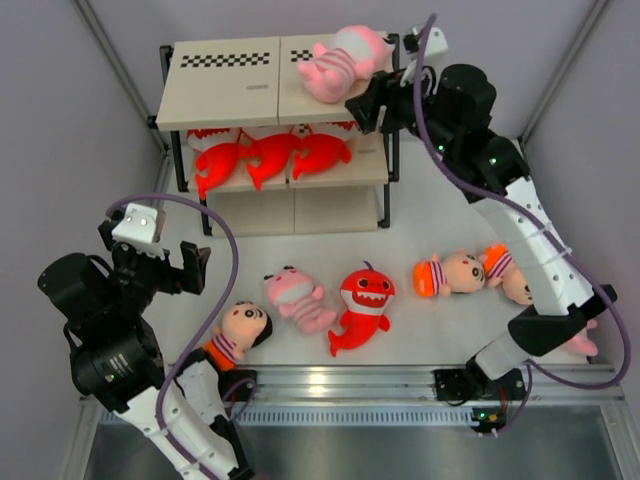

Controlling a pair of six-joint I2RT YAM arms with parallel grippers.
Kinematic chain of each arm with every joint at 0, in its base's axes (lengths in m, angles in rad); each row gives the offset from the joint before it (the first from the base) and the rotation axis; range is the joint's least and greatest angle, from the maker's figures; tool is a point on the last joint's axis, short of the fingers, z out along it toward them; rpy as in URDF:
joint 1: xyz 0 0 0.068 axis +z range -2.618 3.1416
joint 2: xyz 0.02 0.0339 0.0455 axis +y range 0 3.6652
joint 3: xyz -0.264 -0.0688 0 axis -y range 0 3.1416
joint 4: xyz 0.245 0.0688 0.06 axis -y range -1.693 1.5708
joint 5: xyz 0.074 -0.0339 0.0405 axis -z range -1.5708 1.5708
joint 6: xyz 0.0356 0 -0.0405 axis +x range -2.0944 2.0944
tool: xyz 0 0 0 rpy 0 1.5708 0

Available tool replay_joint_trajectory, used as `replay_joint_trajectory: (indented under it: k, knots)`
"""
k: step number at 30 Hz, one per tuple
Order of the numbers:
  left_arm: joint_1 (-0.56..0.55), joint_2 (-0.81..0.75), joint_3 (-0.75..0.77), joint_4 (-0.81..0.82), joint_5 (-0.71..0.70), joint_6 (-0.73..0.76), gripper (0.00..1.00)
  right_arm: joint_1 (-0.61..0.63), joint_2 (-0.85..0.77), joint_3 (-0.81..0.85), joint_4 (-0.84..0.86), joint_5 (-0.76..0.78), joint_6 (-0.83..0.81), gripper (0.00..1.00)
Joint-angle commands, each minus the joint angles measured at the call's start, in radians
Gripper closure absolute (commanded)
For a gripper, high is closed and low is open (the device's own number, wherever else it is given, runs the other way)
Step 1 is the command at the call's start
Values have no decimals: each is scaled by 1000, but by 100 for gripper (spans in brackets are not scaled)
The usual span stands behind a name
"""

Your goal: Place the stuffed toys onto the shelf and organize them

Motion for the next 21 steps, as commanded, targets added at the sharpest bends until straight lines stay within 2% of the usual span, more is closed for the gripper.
replay_joint_trajectory:
  k: [1,5,11,17,20,21]
  knots:
    - [2,-6,-16,16,-5,17,2,144,-53,-20,162,313,-235,36]
    - [2,-11,-46,15,-39,31,2,181,27,19,198,353,-301,35]
    - [0,-19,-82,16,-96,59,2,203,191,171,121,397,-383,34]
    - [0,-19,-109,15,-110,71,2,203,195,168,130,364,-380,37]
    - [0,-20,-114,15,-107,73,2,201,198,162,156,377,-390,48]
    - [0,-22,-114,15,-107,73,2,201,198,162,161,377,-396,59]
